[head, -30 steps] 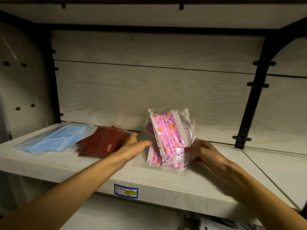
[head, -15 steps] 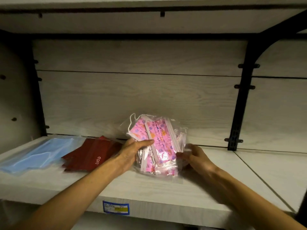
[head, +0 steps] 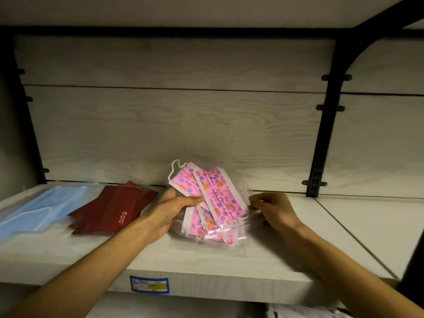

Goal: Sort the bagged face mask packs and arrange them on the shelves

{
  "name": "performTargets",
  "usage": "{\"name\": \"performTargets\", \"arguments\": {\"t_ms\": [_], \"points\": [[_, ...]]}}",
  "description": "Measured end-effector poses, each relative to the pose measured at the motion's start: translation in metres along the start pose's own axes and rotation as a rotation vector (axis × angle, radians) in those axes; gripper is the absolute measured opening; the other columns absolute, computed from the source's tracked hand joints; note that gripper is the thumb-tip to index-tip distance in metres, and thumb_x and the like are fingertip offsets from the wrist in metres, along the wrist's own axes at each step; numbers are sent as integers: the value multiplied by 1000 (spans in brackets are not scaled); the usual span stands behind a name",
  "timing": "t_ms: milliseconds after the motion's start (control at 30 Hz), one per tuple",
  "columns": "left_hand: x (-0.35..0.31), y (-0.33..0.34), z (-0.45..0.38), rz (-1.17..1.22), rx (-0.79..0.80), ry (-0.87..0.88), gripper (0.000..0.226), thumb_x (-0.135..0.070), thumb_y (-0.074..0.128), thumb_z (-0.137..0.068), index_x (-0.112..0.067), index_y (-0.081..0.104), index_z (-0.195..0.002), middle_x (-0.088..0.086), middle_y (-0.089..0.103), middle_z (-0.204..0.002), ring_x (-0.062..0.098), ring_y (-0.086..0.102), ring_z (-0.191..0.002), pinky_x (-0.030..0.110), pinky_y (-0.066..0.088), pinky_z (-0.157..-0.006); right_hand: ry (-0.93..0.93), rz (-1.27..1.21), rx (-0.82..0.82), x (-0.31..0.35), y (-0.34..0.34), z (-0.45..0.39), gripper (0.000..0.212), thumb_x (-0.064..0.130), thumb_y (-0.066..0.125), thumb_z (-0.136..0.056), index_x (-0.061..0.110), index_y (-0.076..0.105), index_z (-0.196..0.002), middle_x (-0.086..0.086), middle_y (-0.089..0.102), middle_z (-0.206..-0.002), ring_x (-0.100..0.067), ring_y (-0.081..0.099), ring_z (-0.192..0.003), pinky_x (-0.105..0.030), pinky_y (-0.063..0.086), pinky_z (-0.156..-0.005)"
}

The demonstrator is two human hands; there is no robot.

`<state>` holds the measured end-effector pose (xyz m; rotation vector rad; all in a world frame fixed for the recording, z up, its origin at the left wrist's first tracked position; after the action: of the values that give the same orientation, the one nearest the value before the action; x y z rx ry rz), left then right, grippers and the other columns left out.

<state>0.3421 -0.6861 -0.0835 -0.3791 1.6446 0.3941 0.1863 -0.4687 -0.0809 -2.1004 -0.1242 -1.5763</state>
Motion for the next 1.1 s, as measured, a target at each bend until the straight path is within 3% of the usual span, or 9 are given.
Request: {"name": "performTargets", "arguments": {"t_ms": [133,267,367,500,633,767,933,1033,1100], "points": [[1,-2,-1,9,-39,-3,42,-6,80,-81,-12,65,-119,8,78,-107,25,76,-97,37,59,-80,90,-181,-97,0,-12,4,12,16,61,-97,8,70,-95,-10,77,-82,-33,74,-70,-48,59,-66],[0,-2,-1,-5,-29,18,42,-3,78,-82,-11,64,-121,6,77,-110,24,74,-102,37,57,-88,51,-367,-140,11,-22,10,16,14,53,-103,2,63,-104,-11,73,-71,-19,70,-58,-29,54,-48],[0,-1,0,-5,-15,11,41,-3,78,-82,-11,64,-120,6,77,-110,24,74,-102,42,55,-94,24,-392,-130,17,-19,13,19,16,49,-105,-1,58,-110,-11,70,-71,-18,68,-56,-29,52,-49],[1,0,1,-3,-5,13,44,-6,79,-81,-11,62,-122,6,77,-110,24,75,-101,43,56,-94,58,-422,-144,14,-17,13,18,19,46,-106,4,54,-113,-14,68,-94,-24,72,-64,-30,54,-50],[0,3,2,-45,26,33,43,-8,80,-81,-15,63,-121,1,78,-109,19,75,-101,36,58,-89,36,-376,-129,15,-17,12,12,7,48,-100,3,55,-110,-19,72,-93,-28,73,-82,-33,54,-58],[0,10,5,-98,97,41,43,-9,80,-83,-21,64,-121,-2,77,-112,16,74,-102,21,59,-73,-12,-308,-19,20,-2,18,8,-3,50,-97,-1,58,-98,-11,71,-79,-15,70,-67,-23,53,-48],[-1,11,7,-121,92,38,45,-14,81,-81,-18,64,-122,2,77,-112,21,74,-103,37,59,-86,10,-186,67,17,6,16,19,1,65,-90,2,58,-107,-23,71,-99,-39,69,-86,-57,57,-85],[-1,11,8,-127,76,37,44,-17,79,-85,-17,62,-126,2,77,-112,22,75,-102,37,58,-86,125,-272,172,14,7,21,37,16,86,-78,7,66,-108,-18,76,-95,-31,73,-80,-47,60,-77],[-1,11,8,-120,46,27,41,-23,78,-87,-17,63,-124,2,78,-108,21,76,-98,33,60,-81,141,-216,272,16,10,26,32,22,89,-75,5,75,-98,-18,77,-93,-27,72,-76,-38,57,-70]]}}
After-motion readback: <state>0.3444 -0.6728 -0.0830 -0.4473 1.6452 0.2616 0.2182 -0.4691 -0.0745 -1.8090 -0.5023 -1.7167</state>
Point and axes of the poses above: each hand's wrist, its own z-axis away from the middle knuckle, its own y-axis out of the palm, x = y × z, the point moved 5 cm from there along -z, towards the middle knuckle
